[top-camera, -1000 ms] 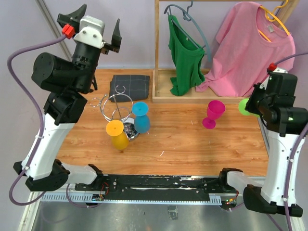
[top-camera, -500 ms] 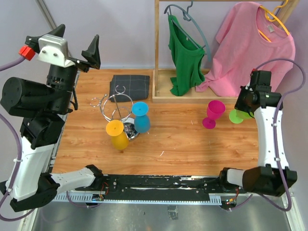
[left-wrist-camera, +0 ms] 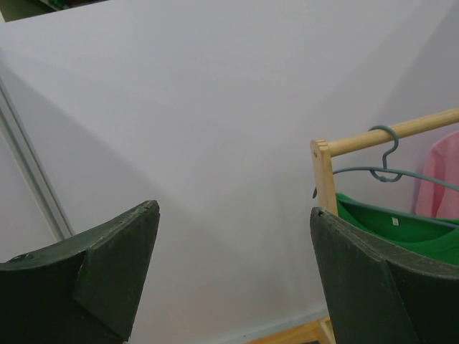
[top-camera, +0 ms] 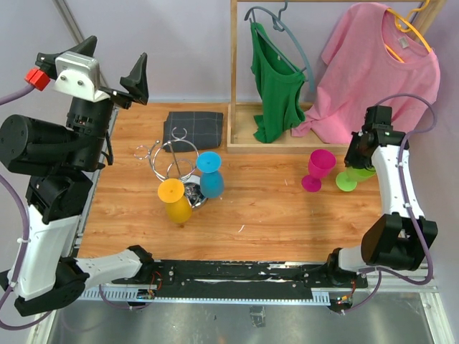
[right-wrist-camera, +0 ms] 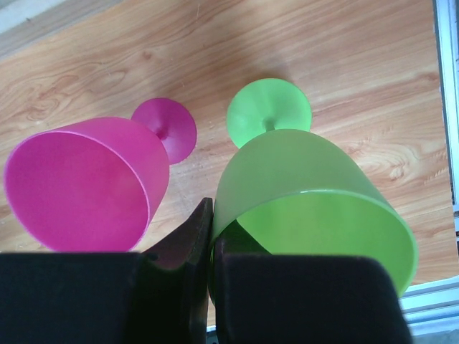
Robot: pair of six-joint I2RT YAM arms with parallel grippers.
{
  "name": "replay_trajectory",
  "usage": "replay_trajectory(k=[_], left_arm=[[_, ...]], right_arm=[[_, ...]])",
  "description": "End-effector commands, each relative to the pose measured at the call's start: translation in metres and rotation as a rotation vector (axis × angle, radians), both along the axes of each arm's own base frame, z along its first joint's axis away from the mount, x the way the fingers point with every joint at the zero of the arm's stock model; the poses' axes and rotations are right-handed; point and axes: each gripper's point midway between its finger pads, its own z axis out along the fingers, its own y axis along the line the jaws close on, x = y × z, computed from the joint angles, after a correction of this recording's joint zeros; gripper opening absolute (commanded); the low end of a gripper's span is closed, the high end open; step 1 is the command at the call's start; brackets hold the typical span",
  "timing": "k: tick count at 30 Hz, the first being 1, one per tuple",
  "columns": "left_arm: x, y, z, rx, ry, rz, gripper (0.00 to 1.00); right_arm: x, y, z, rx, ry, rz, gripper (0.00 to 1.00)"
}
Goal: Take the wine glass off the wine glass rack
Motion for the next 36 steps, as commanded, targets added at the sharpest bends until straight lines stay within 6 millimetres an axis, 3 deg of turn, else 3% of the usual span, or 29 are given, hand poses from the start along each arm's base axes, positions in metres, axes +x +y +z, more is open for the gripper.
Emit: replay_trajectory(k=[1, 8, 13, 21, 28, 32, 36], left_arm=[[-0.003, 0.0, 0.009, 0.0, -0.025, -0.01, 0.91], [-0.002, -0.003, 0.009, 0.011, -0.026, -0.015, 0.9], [0.001, -0.006, 0.005, 0.022, -0.018, -0.021, 0.9], [0.001, -0.008, 0.001, 0.039, -0.018, -0.022, 0.91], [0.002, -0.009, -0.005, 0.054, -0.017, -0.018, 0.91], [0.004, -0.008, -0.005, 0.056, -0.021, -0.007, 0.91], [0.006, 0.003, -0.002, 0.027, -0.035, 0.056, 0.93]], right_arm=[[-0.005, -0.008, -0.016, -0.01, 0.047, -0.02, 0.01], [-0.014, -0.009, -0.035, -0.014, 0.116, -0.014, 0.01], [-0.015, -0.008, -0.037, -0.009, 0.128, -0.01, 0.02], [-0.01, -0.009, -0.025, -0.012, 0.11, -0.01, 0.21], [-0.01, -0.006, 0.02, -0.012, 0.007, -0.009, 0.42], [-0.016, -0.003, 0.069, -0.021, -0.099, -0.006, 0.59], [-0.033, 0.0, 0.117, -0.049, -0.222, -0.007, 0.69]])
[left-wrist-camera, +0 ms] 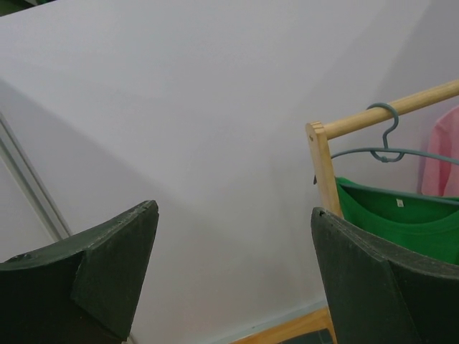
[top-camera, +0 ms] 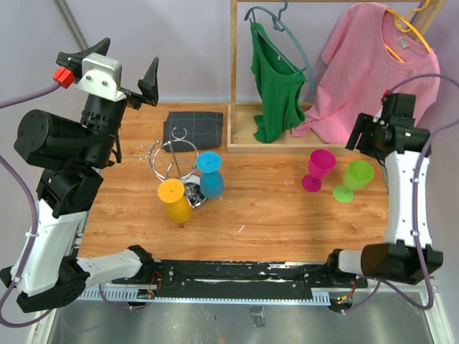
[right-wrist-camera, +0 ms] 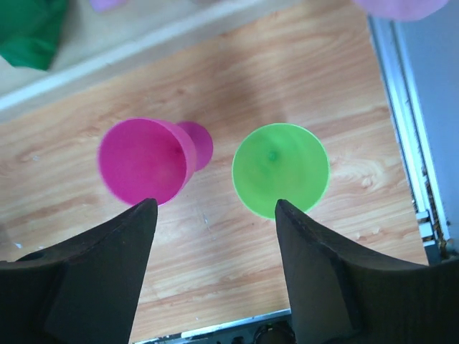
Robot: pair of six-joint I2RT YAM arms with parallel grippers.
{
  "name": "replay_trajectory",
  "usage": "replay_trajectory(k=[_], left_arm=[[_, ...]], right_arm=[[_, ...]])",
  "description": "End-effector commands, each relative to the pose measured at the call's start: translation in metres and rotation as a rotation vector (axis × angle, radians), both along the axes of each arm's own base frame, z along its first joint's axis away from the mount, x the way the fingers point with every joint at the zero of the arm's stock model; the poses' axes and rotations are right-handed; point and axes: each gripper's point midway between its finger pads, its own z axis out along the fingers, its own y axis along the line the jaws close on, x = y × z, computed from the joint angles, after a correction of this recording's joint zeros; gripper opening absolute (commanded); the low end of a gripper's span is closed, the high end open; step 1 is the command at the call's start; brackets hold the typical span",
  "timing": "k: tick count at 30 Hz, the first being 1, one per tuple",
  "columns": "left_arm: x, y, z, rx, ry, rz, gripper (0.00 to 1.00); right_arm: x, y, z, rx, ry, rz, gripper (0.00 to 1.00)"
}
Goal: Take the wine glass off the wine glass rack
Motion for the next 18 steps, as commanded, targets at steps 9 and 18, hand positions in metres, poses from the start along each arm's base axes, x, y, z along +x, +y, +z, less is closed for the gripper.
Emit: replay_trajectory(k=[9, 18], left_arm=[[0.021, 0.035, -0.006, 0.128, -0.104, 0.31, 0.98], [0.117, 0.123, -0.036, 0.032, 0.175, 0.468, 0.99]], right_arm=[[-0.08, 0.038, 0.111, 0.075, -0.276, 0.087, 0.77], [-0.103, 0.073, 0.112, 0.209, -0.3, 0.193, 0.78]])
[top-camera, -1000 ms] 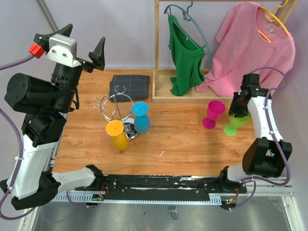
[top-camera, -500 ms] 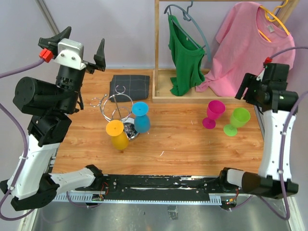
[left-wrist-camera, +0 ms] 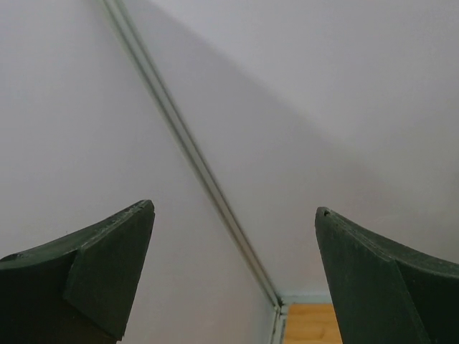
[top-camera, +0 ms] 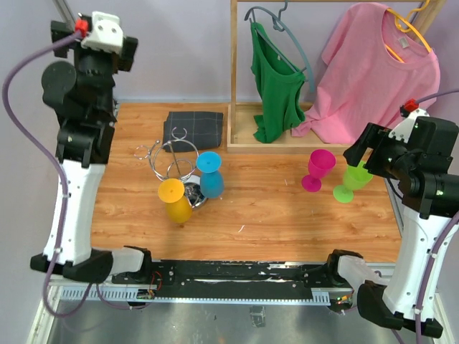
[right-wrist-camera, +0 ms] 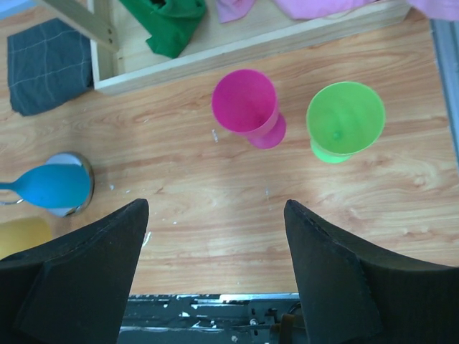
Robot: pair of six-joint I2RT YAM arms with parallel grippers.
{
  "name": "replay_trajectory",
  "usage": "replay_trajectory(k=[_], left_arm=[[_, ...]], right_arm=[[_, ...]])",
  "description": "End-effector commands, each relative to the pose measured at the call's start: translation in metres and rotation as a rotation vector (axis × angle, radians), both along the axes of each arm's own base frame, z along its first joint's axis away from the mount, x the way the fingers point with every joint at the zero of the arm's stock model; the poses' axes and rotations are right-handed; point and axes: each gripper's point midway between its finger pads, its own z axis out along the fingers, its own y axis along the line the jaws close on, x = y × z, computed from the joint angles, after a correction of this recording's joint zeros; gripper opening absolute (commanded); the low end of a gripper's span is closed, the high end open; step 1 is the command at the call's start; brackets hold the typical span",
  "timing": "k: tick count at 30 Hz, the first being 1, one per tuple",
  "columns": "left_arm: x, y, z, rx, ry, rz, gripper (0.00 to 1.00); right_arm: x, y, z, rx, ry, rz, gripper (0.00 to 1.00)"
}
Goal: Take the wine glass off the wine glass rack
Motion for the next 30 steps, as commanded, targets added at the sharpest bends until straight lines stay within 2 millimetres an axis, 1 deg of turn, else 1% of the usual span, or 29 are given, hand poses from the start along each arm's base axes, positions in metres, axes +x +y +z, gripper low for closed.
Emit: replay_trajectory(k=[1, 3, 4, 6, 7, 9, 12, 13, 14, 16, 18, 20, 23, 25, 27, 30], left_arm=[[0.03, 0.036, -0.023, -0.152, 0.144, -0.008, 0.99], [0.033, 0.042, -0.044, -0.213, 0.232, -0.03, 0.99], [0.031, 0.04, -0.057, -0.253, 0.28, -0.05, 0.99], [0.021, 0.034, -0.084, -0.319, 0.366, -0.087, 0.99], [0.013, 0.03, -0.101, -0.365, 0.422, -0.104, 0.99], [-0.005, 0.022, -0.129, -0.458, 0.511, -0.139, 0.99], [-0.034, 0.015, -0.166, -0.611, 0.614, -0.176, 0.99], [-0.042, 0.017, -0.181, -0.665, 0.644, -0.166, 0.99], [-0.051, 0.017, -0.186, -0.701, 0.654, -0.171, 0.98], [-0.068, 0.012, -0.203, -0.766, 0.69, -0.177, 0.98], [-0.077, 0.007, -0.216, -0.824, 0.709, -0.183, 0.97], [-0.085, -0.001, -0.23, -0.878, 0.746, -0.208, 0.97], [-0.094, -0.011, -0.248, -0.943, 0.791, -0.231, 0.97], [-0.096, -0.01, -0.252, -0.955, 0.777, -0.223, 0.97], [-0.096, -0.008, -0.249, -0.952, 0.761, -0.216, 0.97], [-0.093, -0.004, -0.243, -0.939, 0.742, -0.204, 0.96]], right_arm=[[-0.014, 0.022, -0.006, 0.1, 0.029, 0.075, 0.78], [-0.02, 0.03, -0.003, 0.124, 0.017, 0.103, 0.79], [-0.023, 0.033, -0.003, 0.138, 0.015, 0.113, 0.79], [-0.029, 0.041, -0.002, 0.163, 0.009, 0.138, 0.79], [-0.032, 0.044, -0.004, 0.176, 0.013, 0.147, 0.79], [-0.037, 0.049, -0.006, 0.192, 0.017, 0.166, 0.8], [-0.041, 0.054, -0.011, 0.209, 0.029, 0.192, 0.81], [-0.042, 0.056, -0.014, 0.218, 0.033, 0.203, 0.81], [-0.043, 0.059, -0.017, 0.229, 0.038, 0.215, 0.81], [-0.042, 0.065, -0.019, 0.258, 0.038, 0.241, 0.81], [-0.042, 0.073, -0.022, 0.289, 0.037, 0.266, 0.81], [-0.042, 0.081, -0.027, 0.312, 0.047, 0.29, 0.81], [-0.042, 0.093, -0.031, 0.315, 0.056, 0.327, 0.82], [-0.04, 0.105, -0.031, 0.324, 0.06, 0.356, 0.82], [-0.037, 0.122, -0.03, 0.341, 0.058, 0.386, 0.82], [-0.032, 0.158, -0.033, 0.367, 0.068, 0.441, 0.82]])
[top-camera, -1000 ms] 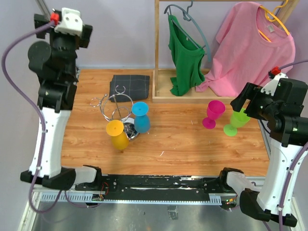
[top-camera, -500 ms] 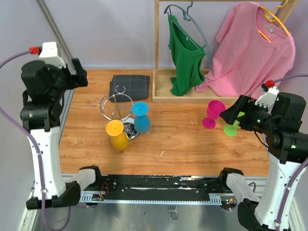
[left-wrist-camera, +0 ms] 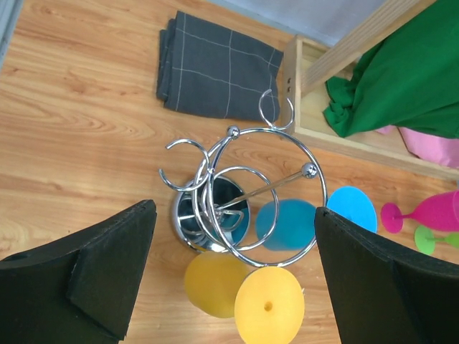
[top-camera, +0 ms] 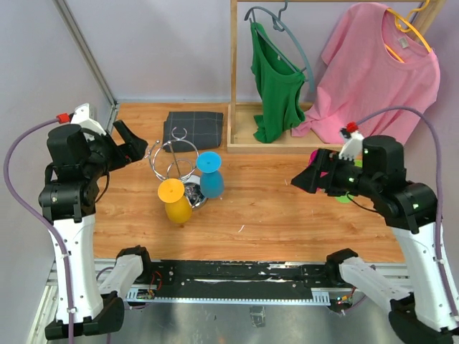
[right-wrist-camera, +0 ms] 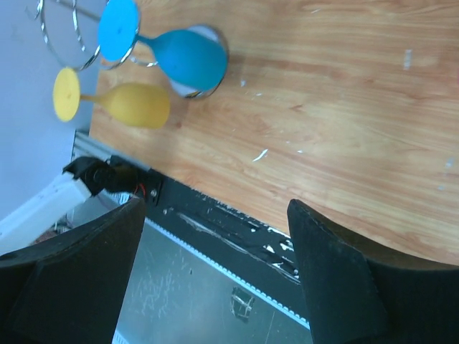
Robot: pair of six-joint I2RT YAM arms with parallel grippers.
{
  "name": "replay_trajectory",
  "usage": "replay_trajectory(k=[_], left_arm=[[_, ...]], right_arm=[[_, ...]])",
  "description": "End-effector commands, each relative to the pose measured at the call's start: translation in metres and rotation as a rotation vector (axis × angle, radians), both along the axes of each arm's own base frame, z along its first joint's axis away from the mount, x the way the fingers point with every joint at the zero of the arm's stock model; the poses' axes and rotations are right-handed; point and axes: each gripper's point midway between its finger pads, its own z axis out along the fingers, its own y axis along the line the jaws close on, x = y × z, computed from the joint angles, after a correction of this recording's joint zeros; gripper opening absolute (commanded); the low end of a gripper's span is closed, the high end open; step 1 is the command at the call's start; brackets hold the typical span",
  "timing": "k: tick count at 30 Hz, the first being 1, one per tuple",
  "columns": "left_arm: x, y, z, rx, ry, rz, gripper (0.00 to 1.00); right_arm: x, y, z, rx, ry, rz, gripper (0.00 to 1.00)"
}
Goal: Take the wine glass off the wine glass rack
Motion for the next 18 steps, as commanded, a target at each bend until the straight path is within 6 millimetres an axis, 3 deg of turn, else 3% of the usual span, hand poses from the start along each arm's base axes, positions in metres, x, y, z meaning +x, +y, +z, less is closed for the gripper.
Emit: replay_trajectory(k=[1, 6, 10, 18], left_arm=[[0.004, 0.002, 0.016, -0.016, -0.048, 0.019, 0.96], [0.011, 0.007, 0.03, 0.002, -0.092, 0.04, 0.98], [0.015, 0.004, 0.042, -0.006, -0.122, 0.02, 0.99], [0.019, -0.005, 0.045, -0.018, -0.126, -0.037, 0.99]], right_arm=[[0.017, 0.047, 0.008, 0.073, -0.031, 0.001, 0.82], [0.014, 0.117, -0.001, 0.124, -0.028, 0.058, 0.82], [0.016, 0.156, -0.006, 0.202, -0.022, 0.052, 0.82], [0.021, 0.228, -0.024, 0.36, -0.003, 0.048, 0.78]])
